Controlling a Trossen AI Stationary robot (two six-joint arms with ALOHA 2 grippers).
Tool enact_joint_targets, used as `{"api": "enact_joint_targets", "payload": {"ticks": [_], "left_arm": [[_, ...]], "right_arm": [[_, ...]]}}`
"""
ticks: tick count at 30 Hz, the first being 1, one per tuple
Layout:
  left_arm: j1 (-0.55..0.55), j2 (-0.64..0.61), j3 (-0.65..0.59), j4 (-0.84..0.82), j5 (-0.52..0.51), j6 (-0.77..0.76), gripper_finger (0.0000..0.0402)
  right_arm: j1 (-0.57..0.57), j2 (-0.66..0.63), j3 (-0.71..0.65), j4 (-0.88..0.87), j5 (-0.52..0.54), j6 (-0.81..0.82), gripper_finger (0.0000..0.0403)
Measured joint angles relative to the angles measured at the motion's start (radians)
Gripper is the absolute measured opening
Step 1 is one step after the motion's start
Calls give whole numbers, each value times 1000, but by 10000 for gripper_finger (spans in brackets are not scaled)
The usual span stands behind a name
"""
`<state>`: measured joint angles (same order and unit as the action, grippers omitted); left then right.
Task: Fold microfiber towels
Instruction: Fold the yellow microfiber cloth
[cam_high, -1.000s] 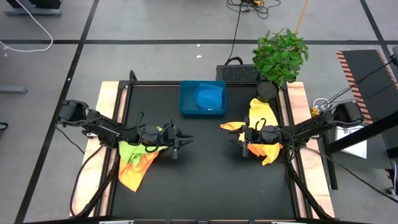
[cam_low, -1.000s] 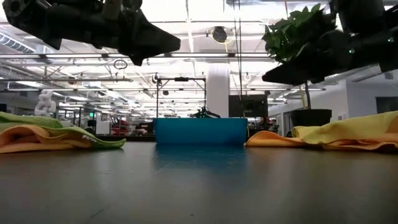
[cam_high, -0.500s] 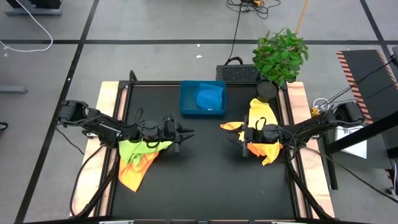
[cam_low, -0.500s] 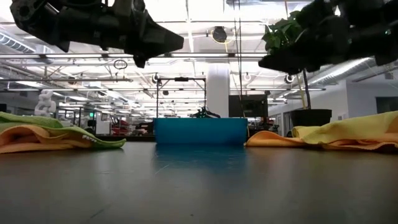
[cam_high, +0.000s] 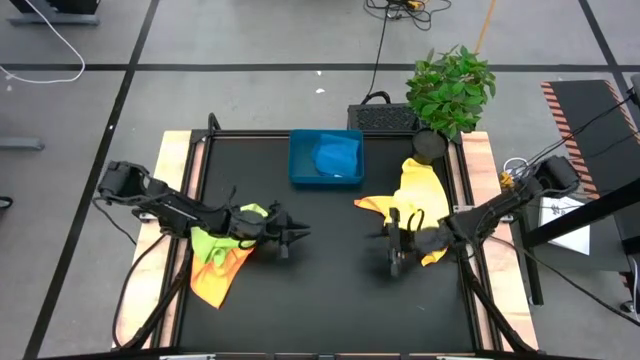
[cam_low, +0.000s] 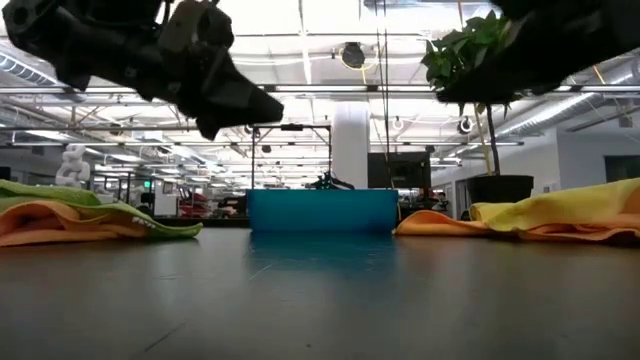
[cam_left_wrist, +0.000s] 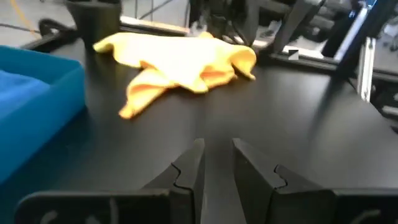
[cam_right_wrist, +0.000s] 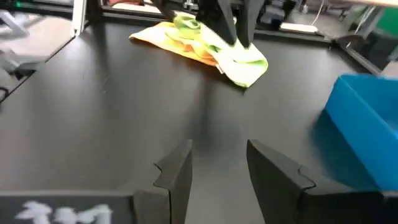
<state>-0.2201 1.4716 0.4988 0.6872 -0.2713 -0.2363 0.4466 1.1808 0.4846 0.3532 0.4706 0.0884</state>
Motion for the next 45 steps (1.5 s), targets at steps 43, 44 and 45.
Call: {"api": "enact_joint_targets", "payload": {"ticks": [43,44,45], "left_arm": [[-312,-5,2,126,-122,225,81],[-309,-5,2,126,-122,230,81],[-305,-5,2,126,-122,235,81]], "right_arm": [[-107,129,-20,-654,56,388,10],[-107,128,-20,-642,57,377,8],[-107,124,-20,-628,57,369,9]]}}
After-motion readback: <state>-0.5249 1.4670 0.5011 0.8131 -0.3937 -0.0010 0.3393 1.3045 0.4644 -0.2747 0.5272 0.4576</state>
